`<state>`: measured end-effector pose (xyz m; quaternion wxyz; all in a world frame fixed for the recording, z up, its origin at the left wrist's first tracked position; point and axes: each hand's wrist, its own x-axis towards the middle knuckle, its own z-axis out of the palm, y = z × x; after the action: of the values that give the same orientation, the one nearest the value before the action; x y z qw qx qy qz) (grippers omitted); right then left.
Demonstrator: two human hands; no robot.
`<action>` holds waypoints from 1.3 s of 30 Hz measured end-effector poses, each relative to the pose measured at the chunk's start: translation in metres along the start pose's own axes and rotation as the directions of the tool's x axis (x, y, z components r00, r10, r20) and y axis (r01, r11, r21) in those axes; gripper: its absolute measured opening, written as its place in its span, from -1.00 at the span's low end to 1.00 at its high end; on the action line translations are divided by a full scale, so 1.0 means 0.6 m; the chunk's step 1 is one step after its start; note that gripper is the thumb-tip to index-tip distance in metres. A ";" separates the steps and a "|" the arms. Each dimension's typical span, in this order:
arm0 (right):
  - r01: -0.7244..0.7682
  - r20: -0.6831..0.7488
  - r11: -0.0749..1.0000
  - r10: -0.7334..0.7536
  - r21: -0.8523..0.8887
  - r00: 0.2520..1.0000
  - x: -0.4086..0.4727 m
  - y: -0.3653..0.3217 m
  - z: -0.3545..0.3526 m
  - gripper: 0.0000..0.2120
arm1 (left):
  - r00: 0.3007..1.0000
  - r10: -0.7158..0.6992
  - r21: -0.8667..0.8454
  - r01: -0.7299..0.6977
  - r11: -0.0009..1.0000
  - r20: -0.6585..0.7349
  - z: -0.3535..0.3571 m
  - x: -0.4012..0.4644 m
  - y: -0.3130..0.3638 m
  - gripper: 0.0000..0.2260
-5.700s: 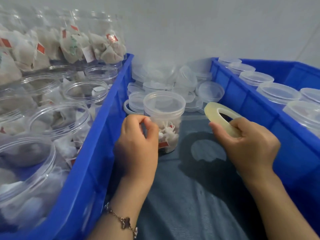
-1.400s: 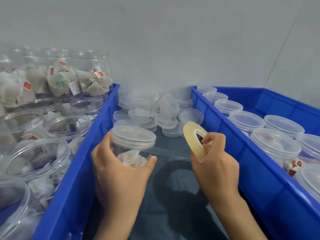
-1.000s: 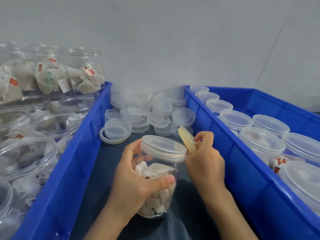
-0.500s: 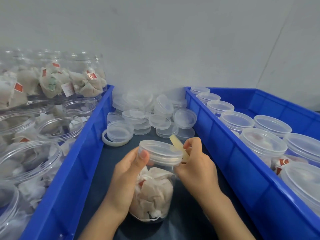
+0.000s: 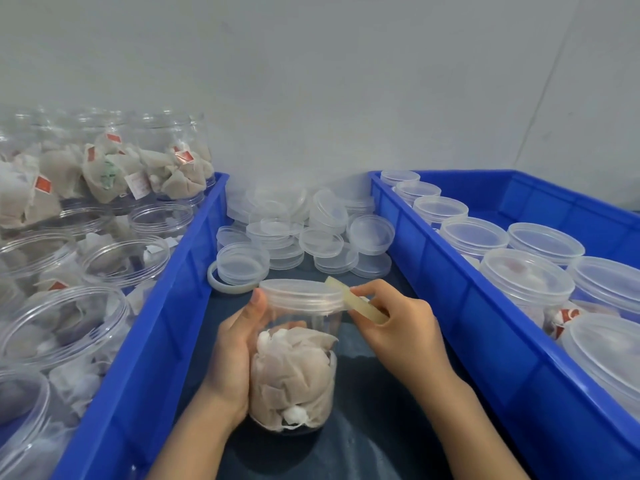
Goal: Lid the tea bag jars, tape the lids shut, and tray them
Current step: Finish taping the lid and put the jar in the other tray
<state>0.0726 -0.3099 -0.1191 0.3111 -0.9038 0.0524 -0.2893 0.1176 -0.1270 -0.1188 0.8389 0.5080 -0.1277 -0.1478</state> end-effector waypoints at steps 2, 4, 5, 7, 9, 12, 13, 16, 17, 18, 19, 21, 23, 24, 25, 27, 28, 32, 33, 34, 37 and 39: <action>-0.008 0.026 0.999 0.010 -0.043 1.000 0.002 -0.006 0.003 -0.85 | 1.000 -0.011 0.000 0.011 1.000 0.017 0.000 -0.001 0.000 -0.29; -0.023 0.093 0.994 0.033 -0.104 0.995 0.003 -0.014 0.010 -0.83 | 0.998 -0.045 0.000 0.045 0.999 0.033 0.000 -0.004 -0.002 -0.25; -0.029 0.123 0.990 0.046 -0.134 0.991 0.004 -0.019 0.015 -0.80 | 0.996 -0.065 -0.001 0.065 0.998 0.058 0.000 -0.006 -0.002 -0.23; -0.031 0.146 0.983 0.058 -0.180 0.988 0.003 -0.026 0.024 -0.73 | 0.986 -0.095 0.004 0.095 0.995 0.140 0.000 -0.010 -0.002 -0.23; -0.020 0.129 0.975 0.050 -0.221 0.990 -0.001 -0.028 0.028 -0.68 | 0.977 -0.107 0.038 0.102 0.994 0.185 0.003 -0.013 0.000 -0.21; -0.013 0.080 0.967 0.035 -0.256 0.996 -0.007 -0.027 0.025 -0.73 | 0.998 -0.034 0.130 0.026 0.991 0.060 0.009 -0.012 0.001 -0.03; -0.018 0.063 0.966 0.035 -0.257 0.997 -0.008 -0.028 0.023 -0.75 | 0.999 0.040 0.193 -0.041 0.980 0.009 0.012 -0.011 0.001 -0.04; -0.030 0.033 0.964 0.040 -0.263 0.999 -0.011 -0.032 0.020 -0.77 | 0.933 0.347 0.518 -0.250 0.818 -0.098 0.024 -0.020 -0.002 -0.40; -0.035 0.032 0.962 0.046 -0.271 0.998 -0.012 -0.036 0.021 -0.78 | 0.885 0.447 0.588 -0.292 0.754 -0.133 0.026 -0.026 -0.004 -0.58; -0.043 0.033 0.959 0.055 -0.282 0.998 -0.014 -0.040 0.021 -0.79 | 0.842 0.519 0.636 -0.320 0.702 -0.149 0.028 -0.032 -0.007 -0.71; -0.053 0.036 0.953 0.067 -0.297 0.997 -0.016 -0.044 0.022 -0.80 | 0.808 0.570 0.679 -0.334 0.654 -0.151 0.030 -0.039 -0.009 -0.75; -0.075 0.040 0.935 0.094 -0.348 0.995 -0.019 -0.050 0.020 -0.83 | 0.811 0.578 0.788 -0.296 0.540 -0.092 0.034 -0.049 -0.012 -0.51; -0.096 0.046 0.924 0.122 -0.370 0.991 -0.027 -0.057 0.016 -0.87 | 0.876 0.482 0.876 -0.213 0.432 -0.025 0.040 -0.052 -0.009 -0.11; -0.097 0.059 0.930 0.126 -0.355 0.990 -0.034 -0.060 0.015 -0.88 | 0.901 0.433 0.894 -0.169 0.415 -0.030 0.042 -0.050 -0.005 -0.01; -0.080 0.083 0.940 0.114 -0.331 0.990 -0.041 -0.063 0.014 -0.87 | 0.913 0.406 0.894 -0.147 0.423 -0.042 0.044 -0.048 -0.001 0.01; -0.031 0.177 0.969 0.076 -0.247 0.981 -0.051 -0.069 0.004 -0.73 | 0.907 0.417 0.857 -0.175 0.484 -0.050 0.041 -0.038 0.004 -0.11; -0.038 0.247 0.985 0.079 -0.166 0.966 -0.052 -0.068 -0.006 -0.63 | 0.903 0.427 0.836 -0.196 0.513 -0.051 0.037 -0.033 0.006 -0.22; -0.277 0.558 0.915 0.071 0.294 0.827 -0.055 -0.042 -0.057 -0.28 | 0.923 0.383 0.739 -0.232 0.632 -0.038 0.011 -0.013 0.008 -0.43; -0.321 0.577 0.867 0.049 0.381 0.816 -0.063 -0.033 -0.064 -0.27 | 0.930 0.366 0.701 -0.238 0.673 -0.036 0.005 -0.009 0.008 -0.44; -0.320 0.558 0.843 0.028 0.433 0.829 -0.072 -0.025 -0.065 -0.31 | 0.932 0.360 0.677 -0.247 0.693 -0.029 0.001 -0.007 0.008 -0.44; -0.173 0.361 0.857 -0.016 0.486 0.932 -0.079 -0.016 -0.065 -0.61 | 0.930 0.366 0.659 -0.265 0.704 -0.017 -0.006 -0.005 0.006 -0.45; -0.048 0.178 0.917 -0.026 0.397 0.984 -0.066 -0.016 -0.072 -0.73 | 0.924 0.380 0.616 -0.279 0.737 -0.036 -0.006 -0.009 0.006 -0.46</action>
<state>0.0147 -0.3141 -0.1051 0.4941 -0.8432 -0.0311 -0.2094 0.1144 -0.1204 -0.1177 0.6544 0.7264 -0.1886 0.0927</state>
